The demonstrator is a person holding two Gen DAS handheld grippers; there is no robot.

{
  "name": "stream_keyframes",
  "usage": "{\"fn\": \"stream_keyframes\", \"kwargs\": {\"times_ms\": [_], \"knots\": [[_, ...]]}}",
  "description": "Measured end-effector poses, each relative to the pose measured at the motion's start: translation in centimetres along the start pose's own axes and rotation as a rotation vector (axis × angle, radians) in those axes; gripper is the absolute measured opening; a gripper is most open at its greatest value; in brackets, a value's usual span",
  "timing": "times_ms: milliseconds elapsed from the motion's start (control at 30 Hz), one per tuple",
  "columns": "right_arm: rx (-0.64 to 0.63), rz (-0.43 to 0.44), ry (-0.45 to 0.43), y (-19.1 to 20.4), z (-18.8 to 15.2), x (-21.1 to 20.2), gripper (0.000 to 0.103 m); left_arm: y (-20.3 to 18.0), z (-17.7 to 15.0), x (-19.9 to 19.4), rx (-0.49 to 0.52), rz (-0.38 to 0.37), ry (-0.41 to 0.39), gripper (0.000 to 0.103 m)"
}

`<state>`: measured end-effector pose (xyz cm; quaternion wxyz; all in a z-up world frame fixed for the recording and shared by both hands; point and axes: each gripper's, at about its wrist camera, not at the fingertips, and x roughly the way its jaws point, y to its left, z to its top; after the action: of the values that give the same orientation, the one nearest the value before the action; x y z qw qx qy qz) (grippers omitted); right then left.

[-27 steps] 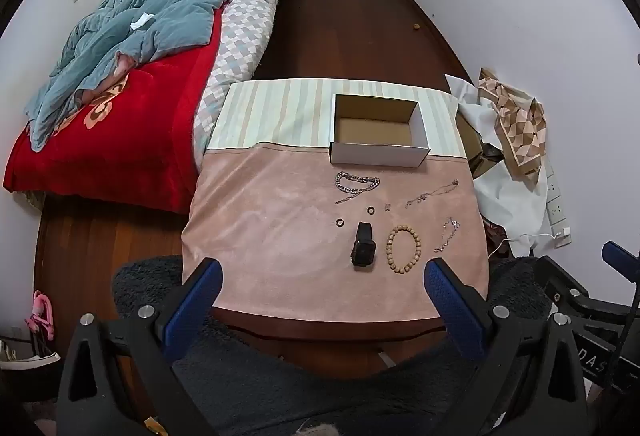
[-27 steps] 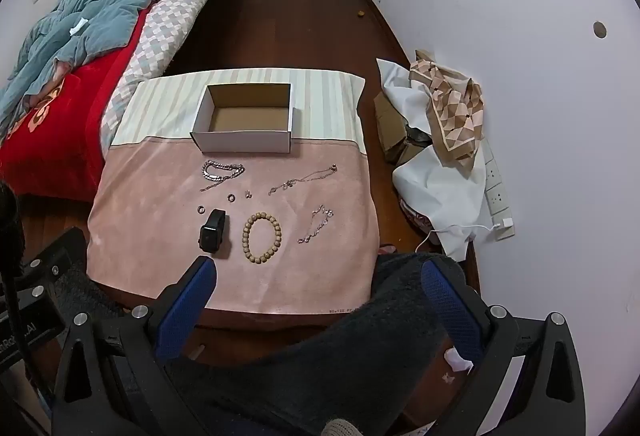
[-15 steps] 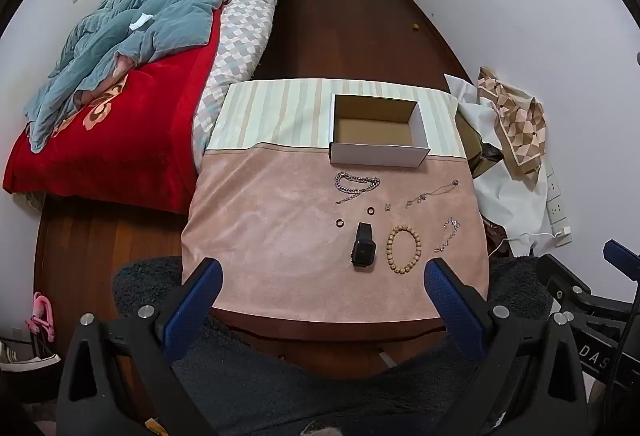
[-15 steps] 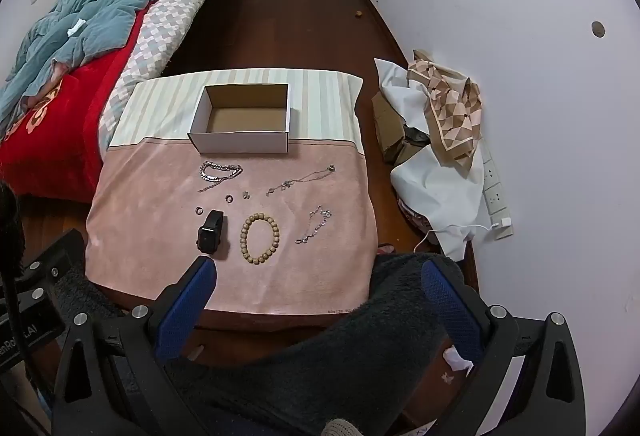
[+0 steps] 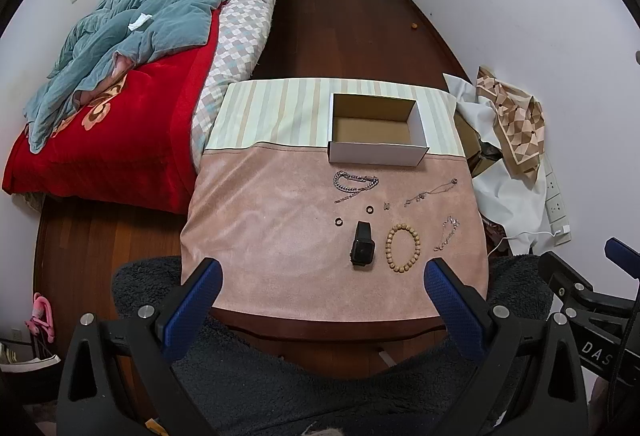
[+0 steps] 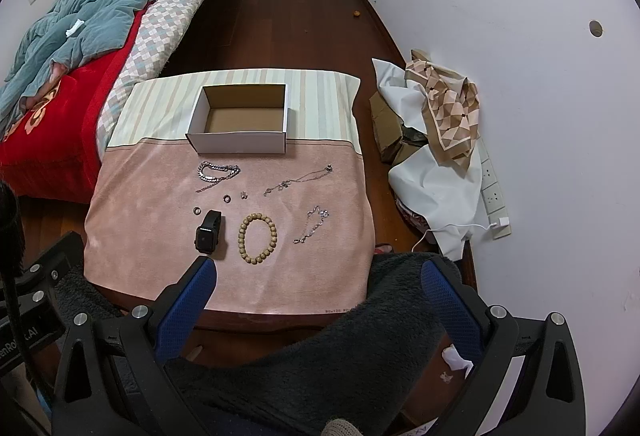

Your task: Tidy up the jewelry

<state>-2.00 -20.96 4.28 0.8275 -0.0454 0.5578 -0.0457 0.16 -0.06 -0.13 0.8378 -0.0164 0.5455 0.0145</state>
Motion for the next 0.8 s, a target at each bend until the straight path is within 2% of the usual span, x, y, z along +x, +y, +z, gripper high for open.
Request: {"fn": "stream_keyframes", "kwargs": {"times_ms": [800], "knots": [[0.003, -0.005, 0.002, -0.22, 0.0, 0.12, 0.103, -0.29, -0.33, 0.02, 0.003, -0.012, 0.003, 0.103]]}}
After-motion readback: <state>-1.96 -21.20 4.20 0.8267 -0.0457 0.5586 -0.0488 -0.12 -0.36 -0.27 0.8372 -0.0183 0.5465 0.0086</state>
